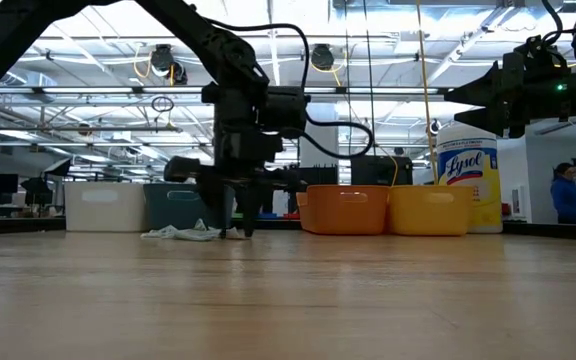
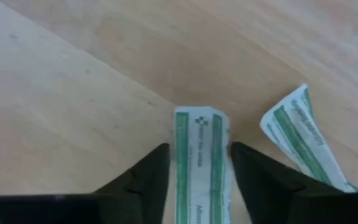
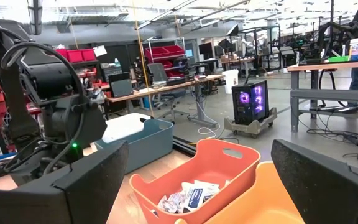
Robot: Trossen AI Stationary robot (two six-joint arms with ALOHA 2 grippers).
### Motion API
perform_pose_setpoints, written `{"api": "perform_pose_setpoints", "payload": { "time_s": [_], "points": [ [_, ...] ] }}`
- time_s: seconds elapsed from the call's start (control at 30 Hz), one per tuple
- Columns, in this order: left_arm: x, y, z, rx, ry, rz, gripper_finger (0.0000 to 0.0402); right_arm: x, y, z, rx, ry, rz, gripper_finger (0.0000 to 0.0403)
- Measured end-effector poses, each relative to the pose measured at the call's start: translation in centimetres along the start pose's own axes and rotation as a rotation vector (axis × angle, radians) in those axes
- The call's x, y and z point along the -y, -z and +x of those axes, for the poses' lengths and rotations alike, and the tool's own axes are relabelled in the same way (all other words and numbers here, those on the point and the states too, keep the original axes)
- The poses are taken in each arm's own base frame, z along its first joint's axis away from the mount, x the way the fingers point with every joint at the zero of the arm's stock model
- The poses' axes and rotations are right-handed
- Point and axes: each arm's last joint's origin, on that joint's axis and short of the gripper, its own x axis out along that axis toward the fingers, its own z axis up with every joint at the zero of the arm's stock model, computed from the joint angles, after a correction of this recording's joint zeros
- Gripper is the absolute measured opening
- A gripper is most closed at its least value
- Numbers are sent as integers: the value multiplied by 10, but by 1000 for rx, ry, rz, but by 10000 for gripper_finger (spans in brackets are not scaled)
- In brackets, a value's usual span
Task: Pick & Place First Aid Supplies
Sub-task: Put the bandage pack into the blue bin
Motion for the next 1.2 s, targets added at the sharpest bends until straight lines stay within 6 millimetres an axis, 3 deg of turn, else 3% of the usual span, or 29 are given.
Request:
{"api": "perform_pose_setpoints", "payload": {
  "time_s": [0.33,0.47,0.57,0.9,1.07,1.2],
  "points": [
    [-2,-1,0,16,-21,-33,48,0,0,0,0,0,0,392],
    [1,-2,-17,50,-71,-143,7,0,0,0,0,0,0,392],
    [1,1,-52,107,-191,-285,7,0,0,0,0,0,0,392],
    [16,47,-136,273,-445,-1140,4,0,0,0,-1,0,0,392],
    [30,82,-168,384,-556,-1722,3,0,0,0,2,-1,0,392],
    [40,115,-178,396,-644,-2116,7,0,0,0,0,0,0,392]
  ]
}}
